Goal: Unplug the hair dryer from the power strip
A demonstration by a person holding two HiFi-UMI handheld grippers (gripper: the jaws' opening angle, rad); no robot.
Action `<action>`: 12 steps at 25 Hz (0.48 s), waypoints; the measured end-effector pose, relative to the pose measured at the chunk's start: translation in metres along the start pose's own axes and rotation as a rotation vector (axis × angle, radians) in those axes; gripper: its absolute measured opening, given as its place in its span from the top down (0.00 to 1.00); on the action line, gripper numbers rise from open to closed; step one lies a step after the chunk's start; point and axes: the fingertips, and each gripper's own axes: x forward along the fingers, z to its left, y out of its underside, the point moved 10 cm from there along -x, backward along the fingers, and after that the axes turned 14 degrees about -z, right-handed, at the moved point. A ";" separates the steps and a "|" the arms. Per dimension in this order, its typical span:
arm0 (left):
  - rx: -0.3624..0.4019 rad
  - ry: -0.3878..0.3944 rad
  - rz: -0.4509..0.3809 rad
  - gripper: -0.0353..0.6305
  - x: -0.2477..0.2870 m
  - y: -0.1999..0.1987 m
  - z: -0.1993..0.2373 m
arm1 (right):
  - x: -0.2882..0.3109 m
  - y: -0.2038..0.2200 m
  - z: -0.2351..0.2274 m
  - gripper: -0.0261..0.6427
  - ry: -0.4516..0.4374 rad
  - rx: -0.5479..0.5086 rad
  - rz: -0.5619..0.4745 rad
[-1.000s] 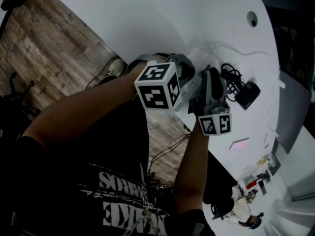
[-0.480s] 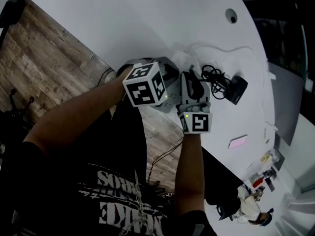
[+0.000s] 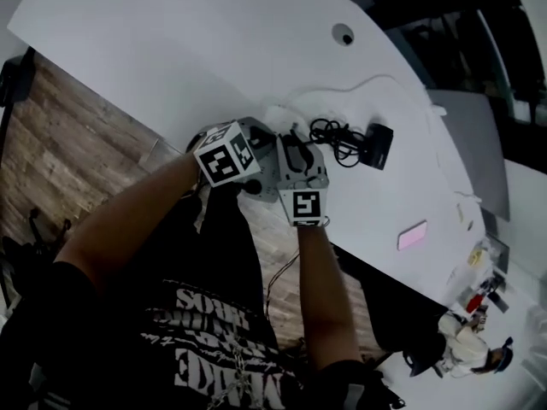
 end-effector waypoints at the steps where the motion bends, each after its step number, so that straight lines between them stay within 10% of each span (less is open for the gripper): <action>1: -0.001 0.006 0.006 0.91 0.000 0.000 0.001 | 0.000 0.000 0.001 0.79 0.010 0.004 0.011; 12: 0.134 -0.084 -0.048 0.91 -0.009 0.008 -0.004 | -0.007 -0.003 0.009 0.67 0.101 0.145 0.104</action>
